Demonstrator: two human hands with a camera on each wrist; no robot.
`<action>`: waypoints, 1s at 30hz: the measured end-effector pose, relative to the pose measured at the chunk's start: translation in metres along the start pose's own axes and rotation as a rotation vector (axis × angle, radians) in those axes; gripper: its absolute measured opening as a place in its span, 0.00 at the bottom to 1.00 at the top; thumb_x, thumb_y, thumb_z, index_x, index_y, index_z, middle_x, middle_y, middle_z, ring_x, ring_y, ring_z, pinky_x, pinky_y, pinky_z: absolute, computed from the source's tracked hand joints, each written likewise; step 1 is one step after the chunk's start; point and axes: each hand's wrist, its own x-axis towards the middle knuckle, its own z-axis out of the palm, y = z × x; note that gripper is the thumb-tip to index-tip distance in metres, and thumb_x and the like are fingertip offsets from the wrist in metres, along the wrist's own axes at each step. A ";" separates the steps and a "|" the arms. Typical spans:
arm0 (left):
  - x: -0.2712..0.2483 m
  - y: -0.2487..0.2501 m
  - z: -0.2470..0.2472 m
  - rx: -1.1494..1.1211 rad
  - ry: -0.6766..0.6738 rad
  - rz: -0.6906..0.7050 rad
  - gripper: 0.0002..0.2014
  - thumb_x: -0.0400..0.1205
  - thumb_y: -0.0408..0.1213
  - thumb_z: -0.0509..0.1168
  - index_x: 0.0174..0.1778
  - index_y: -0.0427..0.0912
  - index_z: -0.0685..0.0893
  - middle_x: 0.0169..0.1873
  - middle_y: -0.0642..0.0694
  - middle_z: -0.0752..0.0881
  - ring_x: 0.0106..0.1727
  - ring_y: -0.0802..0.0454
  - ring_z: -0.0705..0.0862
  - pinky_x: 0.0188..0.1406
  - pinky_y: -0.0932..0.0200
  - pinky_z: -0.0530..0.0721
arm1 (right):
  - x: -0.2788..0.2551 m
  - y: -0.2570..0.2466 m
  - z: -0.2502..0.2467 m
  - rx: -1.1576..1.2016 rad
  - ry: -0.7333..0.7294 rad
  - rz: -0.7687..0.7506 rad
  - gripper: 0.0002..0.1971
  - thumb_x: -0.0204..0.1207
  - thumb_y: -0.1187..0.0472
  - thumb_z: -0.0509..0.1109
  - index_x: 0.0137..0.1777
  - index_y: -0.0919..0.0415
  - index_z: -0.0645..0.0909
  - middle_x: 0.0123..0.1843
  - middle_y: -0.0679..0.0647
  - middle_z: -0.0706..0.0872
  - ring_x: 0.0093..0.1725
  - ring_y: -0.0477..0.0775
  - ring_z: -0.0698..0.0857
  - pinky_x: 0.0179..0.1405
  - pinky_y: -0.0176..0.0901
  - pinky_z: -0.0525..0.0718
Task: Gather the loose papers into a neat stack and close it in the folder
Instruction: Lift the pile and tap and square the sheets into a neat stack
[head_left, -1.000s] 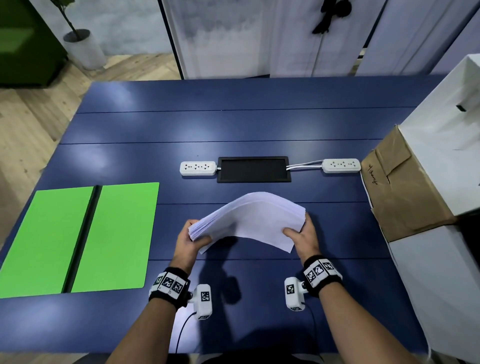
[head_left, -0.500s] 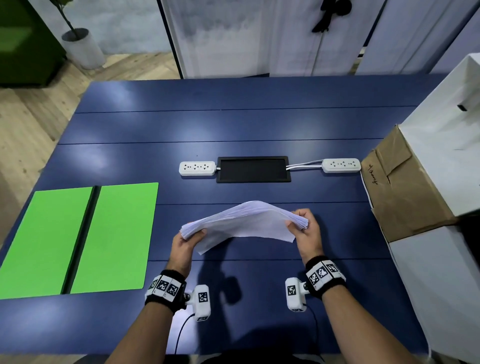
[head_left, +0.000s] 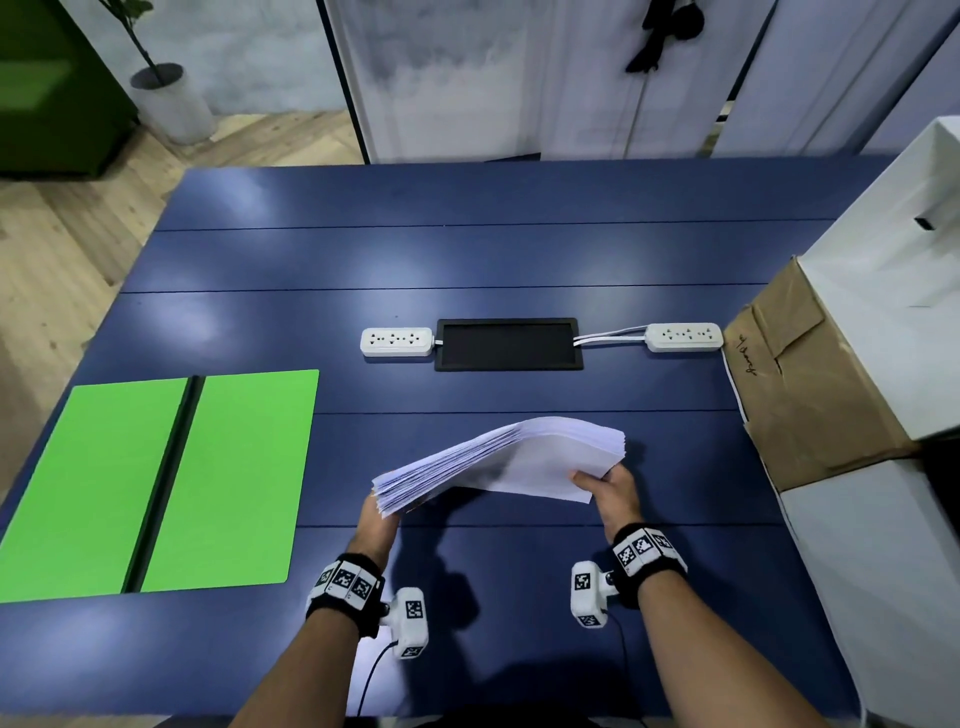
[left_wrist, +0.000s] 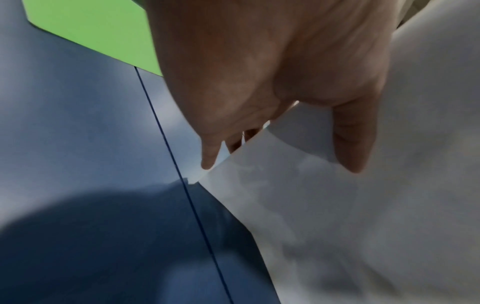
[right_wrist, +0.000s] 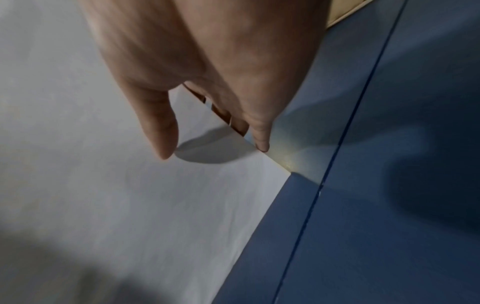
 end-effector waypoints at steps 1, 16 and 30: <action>0.000 0.001 0.001 0.015 -0.013 -0.009 0.10 0.83 0.23 0.66 0.57 0.38 0.87 0.47 0.51 0.94 0.49 0.62 0.89 0.55 0.64 0.84 | 0.000 -0.001 0.000 0.008 0.009 0.012 0.18 0.72 0.80 0.74 0.58 0.61 0.86 0.47 0.45 0.95 0.48 0.46 0.91 0.55 0.42 0.84; 0.008 0.000 0.003 0.018 -0.043 -0.173 0.14 0.79 0.24 0.71 0.57 0.45 0.88 0.42 0.63 0.94 0.46 0.69 0.89 0.56 0.67 0.81 | -0.003 -0.001 0.013 -0.166 0.101 -0.052 0.13 0.77 0.77 0.73 0.60 0.69 0.86 0.48 0.54 0.92 0.40 0.32 0.90 0.58 0.37 0.87; 0.011 0.028 -0.003 -0.074 0.033 0.122 0.27 0.57 0.43 0.77 0.48 0.33 0.80 0.37 0.48 0.81 0.36 0.60 0.80 0.38 0.70 0.79 | -0.012 -0.033 0.011 -0.041 0.019 -0.132 0.24 0.68 0.85 0.72 0.53 0.55 0.81 0.47 0.50 0.90 0.45 0.45 0.89 0.51 0.38 0.84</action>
